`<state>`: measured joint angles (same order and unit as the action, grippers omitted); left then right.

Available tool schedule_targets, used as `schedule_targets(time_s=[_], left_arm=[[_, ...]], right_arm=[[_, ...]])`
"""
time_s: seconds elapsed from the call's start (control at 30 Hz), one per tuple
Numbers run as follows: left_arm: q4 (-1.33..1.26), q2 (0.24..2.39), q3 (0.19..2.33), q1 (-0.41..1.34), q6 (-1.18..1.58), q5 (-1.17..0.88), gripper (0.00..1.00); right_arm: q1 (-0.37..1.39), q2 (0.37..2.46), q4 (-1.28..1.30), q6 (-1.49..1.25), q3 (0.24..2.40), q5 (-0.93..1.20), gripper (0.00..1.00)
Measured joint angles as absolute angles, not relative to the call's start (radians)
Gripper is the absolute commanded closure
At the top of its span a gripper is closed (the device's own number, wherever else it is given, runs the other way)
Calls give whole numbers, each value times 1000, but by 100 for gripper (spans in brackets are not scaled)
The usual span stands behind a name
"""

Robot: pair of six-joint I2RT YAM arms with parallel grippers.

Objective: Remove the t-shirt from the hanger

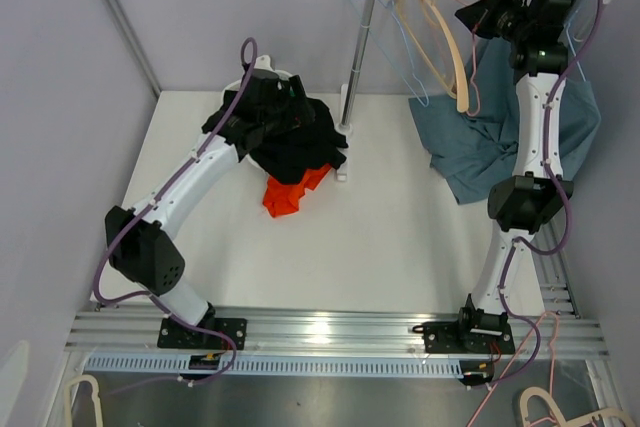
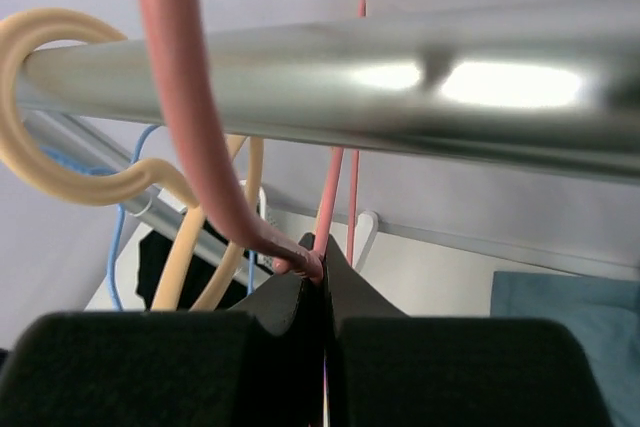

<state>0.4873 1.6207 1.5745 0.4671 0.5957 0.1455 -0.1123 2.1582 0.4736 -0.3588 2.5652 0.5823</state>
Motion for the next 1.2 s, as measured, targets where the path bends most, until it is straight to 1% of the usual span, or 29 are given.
schedule_targets(time_s=[0.07,0.1,0.17,0.2,0.23,0.27,0.33,0.37,0.43,0.6,0.8,0.93,1.1,1.2], left_arm=[[492,1621,1575,475,589,157,0],[492,1621,1575,482,582,164,1],[493,1621,1575,508,566,187,0],[496,1621,1578,524,559,196,0],[497,1621,1581,544,551,209,0],[498,1621,1586,559,546,214,1],[499,1621,1597,590,535,228,0],[498,1621,1603,603,530,232,1],[498,1620,1613,622,519,235,1],[496,1600,1614,635,495,256,1],[491,1544,1614,663,457,278,0],[467,1507,1614,676,429,276,0],[422,1502,1638,677,397,257,1],[409,1528,1698,677,383,244,1]], right_arm=[[-111,2158,474,-352,2562,611,82],[-109,2158,477,-344,2555,620,64],[-105,2149,486,-315,2515,642,54],[-102,2143,498,-303,2496,648,45],[-102,2138,498,-289,2478,650,42],[-102,2125,513,-276,2455,652,35],[-105,2093,548,-265,2415,636,30],[-110,2069,564,-253,2389,617,26],[-123,1998,586,-231,2317,545,23],[-158,1744,594,-172,2144,311,23],[-171,1580,557,-112,2135,113,23],[-232,1605,550,-94,2180,48,23],[-291,1729,565,-81,2201,-11,23],[-310,1794,573,-76,2201,-15,23]])
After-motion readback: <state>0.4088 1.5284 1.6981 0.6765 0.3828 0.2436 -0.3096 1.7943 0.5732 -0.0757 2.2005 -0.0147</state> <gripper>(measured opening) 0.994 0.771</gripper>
